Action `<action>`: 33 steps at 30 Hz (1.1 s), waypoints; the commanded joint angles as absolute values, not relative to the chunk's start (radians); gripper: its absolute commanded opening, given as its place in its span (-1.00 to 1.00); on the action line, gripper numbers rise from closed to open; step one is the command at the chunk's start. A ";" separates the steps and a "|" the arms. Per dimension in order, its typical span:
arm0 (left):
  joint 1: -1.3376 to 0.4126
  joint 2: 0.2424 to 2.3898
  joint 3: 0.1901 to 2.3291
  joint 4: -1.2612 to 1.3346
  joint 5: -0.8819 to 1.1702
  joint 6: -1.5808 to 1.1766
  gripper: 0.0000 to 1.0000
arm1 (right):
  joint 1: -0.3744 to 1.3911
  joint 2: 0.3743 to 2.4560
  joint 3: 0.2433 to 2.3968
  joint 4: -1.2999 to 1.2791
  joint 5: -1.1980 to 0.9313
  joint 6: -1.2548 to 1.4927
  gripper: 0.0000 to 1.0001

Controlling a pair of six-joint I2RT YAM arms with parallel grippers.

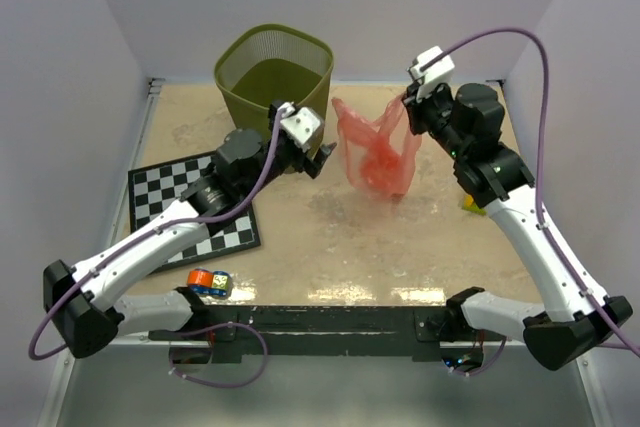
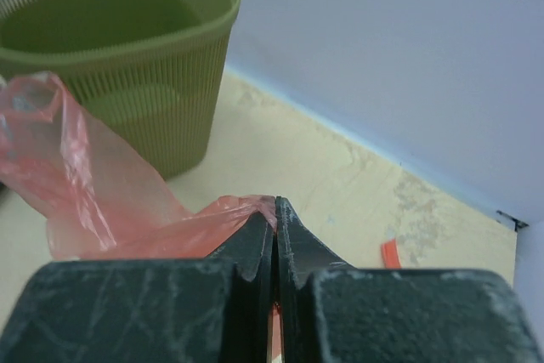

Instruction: Put the trash bags into the trash bin

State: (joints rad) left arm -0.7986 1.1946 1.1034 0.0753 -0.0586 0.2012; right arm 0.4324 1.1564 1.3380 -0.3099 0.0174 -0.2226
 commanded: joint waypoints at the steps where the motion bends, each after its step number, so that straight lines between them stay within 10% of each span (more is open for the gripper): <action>1: -0.793 1.033 0.912 0.158 0.110 0.138 1.00 | 0.399 1.169 1.446 -0.273 0.008 -0.046 -1.00; 7: -0.833 1.076 0.658 0.486 0.120 -0.044 1.00 | 0.313 1.200 1.505 -0.276 -0.118 0.087 -1.00; 26: -0.853 1.781 1.198 0.732 -0.161 -0.426 0.93 | 0.256 1.255 1.571 -0.348 -0.184 0.064 -1.00; 33: -0.827 1.838 1.218 0.784 -0.098 -0.382 0.10 | 0.242 1.253 1.537 -0.334 -0.169 0.072 -1.00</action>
